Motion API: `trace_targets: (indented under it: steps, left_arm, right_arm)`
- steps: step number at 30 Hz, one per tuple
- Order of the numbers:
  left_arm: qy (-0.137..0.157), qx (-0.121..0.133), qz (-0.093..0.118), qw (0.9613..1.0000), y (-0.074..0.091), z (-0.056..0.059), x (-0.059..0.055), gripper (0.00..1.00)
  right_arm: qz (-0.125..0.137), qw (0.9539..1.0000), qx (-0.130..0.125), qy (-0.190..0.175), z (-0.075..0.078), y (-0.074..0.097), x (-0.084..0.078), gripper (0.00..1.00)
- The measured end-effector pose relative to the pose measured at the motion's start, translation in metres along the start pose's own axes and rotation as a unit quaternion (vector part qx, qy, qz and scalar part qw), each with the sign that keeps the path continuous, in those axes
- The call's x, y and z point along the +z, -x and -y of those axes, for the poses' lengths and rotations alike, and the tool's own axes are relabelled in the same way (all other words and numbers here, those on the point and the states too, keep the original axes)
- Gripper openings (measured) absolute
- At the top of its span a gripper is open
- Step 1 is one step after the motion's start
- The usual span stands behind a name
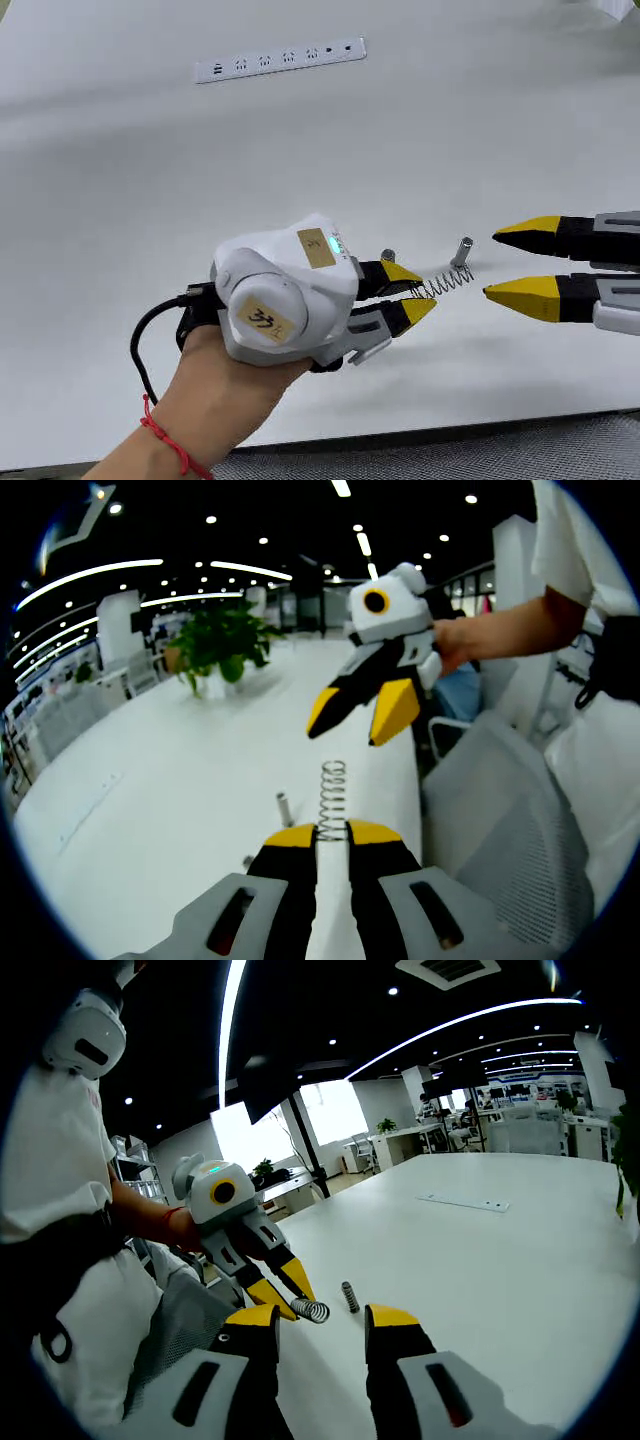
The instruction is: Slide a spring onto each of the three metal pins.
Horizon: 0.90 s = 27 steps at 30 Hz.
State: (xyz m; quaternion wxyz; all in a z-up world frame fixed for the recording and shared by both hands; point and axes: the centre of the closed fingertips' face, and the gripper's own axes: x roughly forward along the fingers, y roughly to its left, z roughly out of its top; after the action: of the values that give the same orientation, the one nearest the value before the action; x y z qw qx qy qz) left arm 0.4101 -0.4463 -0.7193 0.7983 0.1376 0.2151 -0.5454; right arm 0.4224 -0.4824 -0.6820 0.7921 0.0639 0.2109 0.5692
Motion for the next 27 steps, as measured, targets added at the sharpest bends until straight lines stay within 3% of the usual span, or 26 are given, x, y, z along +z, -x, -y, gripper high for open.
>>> trace_targets:
  steps: [5, 11, 16, 27]
  left_arm:
    - [0.008, 0.0, 0.027, 0.9996, 0.004, 0.0, 0.01, 0.11]
    - [0.01, -0.002, 0.043, 0.999, 0.004, 0.002, 0.016, 0.11]
    - [0.013, -0.002, 0.051, 0.9986, 0.005, 0.002, 0.018, 0.11]
    - [0.016, -0.003, 0.055, 0.9984, 0.007, 0.002, 0.018, 0.11]
  right_arm:
    - [0.005, 0.9998, 0.006, -0.018, -0.002, -0.005, 0.005, 0.3]
    - [0.001, 0.9993, 0.018, -0.031, -0.009, -0.011, 0.007, 0.25]
    - [-0.003, 0.999, 0.027, -0.035, -0.013, -0.013, 0.007, 0.18]
    - [-0.017, 0.9991, 0.033, -0.022, -0.017, -0.016, 0.008, 0.12]
